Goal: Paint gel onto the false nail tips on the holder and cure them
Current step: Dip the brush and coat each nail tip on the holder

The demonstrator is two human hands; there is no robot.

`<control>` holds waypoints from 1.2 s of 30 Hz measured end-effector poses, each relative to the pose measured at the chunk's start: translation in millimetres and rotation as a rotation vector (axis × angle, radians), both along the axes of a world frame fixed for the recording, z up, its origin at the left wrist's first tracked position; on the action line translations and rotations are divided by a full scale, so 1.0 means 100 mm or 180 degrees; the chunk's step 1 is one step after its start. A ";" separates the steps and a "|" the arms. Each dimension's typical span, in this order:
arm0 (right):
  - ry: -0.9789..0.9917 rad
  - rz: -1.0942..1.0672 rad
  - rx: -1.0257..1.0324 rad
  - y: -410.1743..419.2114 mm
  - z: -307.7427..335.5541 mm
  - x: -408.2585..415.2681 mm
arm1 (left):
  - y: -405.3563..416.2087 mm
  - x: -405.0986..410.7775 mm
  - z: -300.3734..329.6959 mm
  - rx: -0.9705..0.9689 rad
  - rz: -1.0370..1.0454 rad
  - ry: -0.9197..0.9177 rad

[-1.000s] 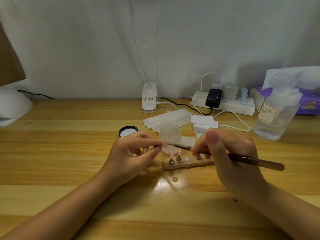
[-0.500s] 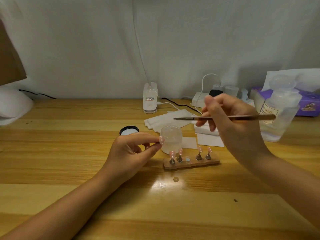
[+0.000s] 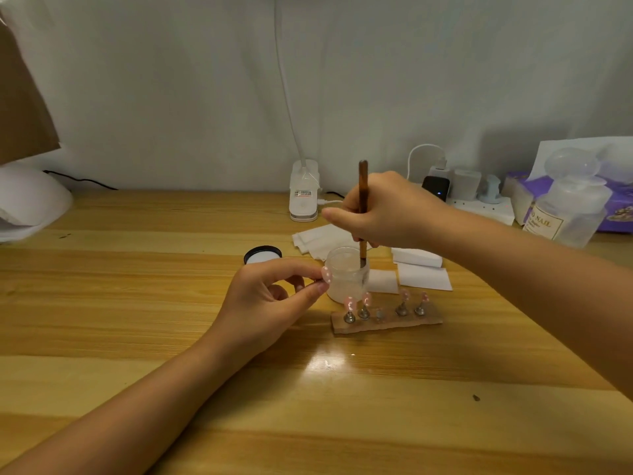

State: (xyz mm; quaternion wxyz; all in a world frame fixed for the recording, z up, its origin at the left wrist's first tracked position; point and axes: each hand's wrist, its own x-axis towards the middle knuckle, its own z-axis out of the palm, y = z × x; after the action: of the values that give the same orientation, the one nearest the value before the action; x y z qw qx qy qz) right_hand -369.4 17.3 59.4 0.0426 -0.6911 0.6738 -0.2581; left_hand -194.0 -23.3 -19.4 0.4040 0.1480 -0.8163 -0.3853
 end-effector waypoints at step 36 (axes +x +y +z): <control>-0.2346 0.0091 -0.1750 0.84 -0.61 0.29 | 0.06 0.01 0.07 0.0330 0.0080 -0.0080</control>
State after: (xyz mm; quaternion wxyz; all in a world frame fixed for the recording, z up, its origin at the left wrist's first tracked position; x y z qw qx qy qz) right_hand -340.3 101.7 -1.8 0.0980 -0.5481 0.5105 -0.6552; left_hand -193.4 -16.9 -12.0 0.3903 0.1838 -0.7984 -0.4200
